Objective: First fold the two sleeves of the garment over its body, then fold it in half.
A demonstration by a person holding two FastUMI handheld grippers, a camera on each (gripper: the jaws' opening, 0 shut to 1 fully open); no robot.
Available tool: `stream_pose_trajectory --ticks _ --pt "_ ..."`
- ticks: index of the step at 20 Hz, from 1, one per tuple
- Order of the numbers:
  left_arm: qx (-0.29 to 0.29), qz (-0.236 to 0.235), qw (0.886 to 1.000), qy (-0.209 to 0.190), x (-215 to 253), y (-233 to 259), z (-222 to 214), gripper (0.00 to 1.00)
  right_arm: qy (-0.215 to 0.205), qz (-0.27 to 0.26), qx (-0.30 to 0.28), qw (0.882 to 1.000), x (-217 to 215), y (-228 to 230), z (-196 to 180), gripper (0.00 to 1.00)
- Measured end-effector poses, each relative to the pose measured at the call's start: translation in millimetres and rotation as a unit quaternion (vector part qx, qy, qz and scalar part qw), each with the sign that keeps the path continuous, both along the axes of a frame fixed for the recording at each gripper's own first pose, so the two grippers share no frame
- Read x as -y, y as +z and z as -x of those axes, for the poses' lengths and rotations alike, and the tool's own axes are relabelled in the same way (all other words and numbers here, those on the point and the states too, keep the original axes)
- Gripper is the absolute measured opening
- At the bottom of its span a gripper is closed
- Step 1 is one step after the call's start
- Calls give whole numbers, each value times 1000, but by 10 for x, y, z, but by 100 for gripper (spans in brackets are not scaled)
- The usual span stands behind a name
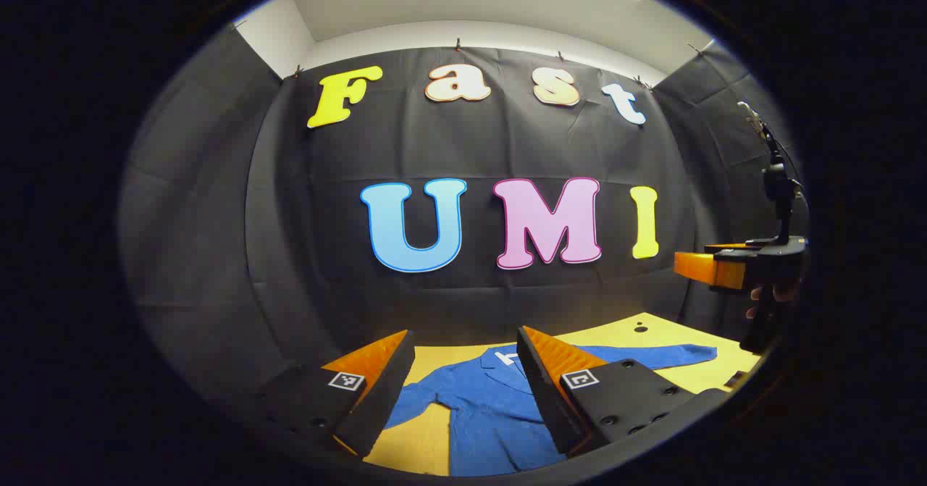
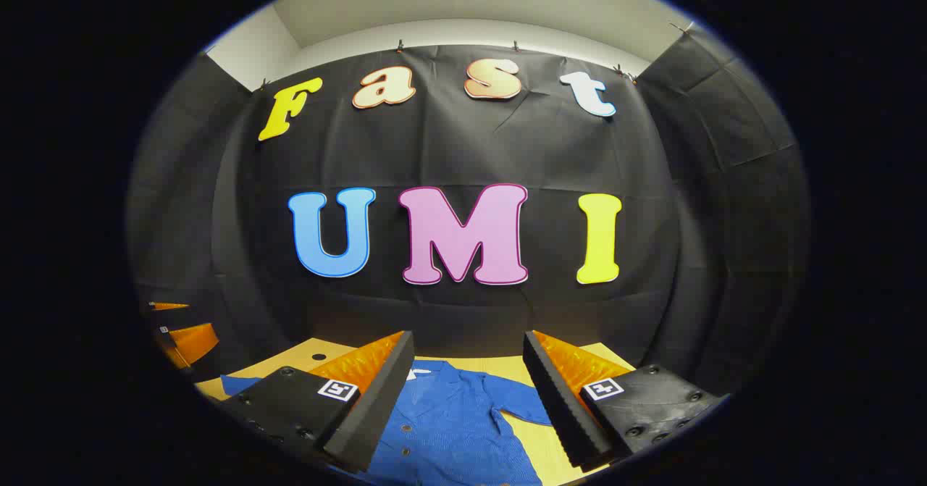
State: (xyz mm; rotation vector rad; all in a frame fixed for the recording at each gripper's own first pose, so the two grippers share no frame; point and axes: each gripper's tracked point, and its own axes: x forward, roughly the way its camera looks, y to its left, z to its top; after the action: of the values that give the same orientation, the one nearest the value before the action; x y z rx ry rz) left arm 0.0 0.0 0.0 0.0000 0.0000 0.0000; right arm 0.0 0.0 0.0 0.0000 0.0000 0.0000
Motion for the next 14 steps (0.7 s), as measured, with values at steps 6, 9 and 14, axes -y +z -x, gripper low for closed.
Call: stream_pose_trajectory --ticks 6,9,14 --pt "3 8 1000 16 -70 2 -13 81 17 6 4 1000 -65 -2 -44 96" --pt "12 12 1000 3 -70 49 6 81 21 10 7 1000 -100 14 -41 96" --pt "28 31 999 -25 -46 146 43 81 31 14 10 999 -191 12 -57 96"
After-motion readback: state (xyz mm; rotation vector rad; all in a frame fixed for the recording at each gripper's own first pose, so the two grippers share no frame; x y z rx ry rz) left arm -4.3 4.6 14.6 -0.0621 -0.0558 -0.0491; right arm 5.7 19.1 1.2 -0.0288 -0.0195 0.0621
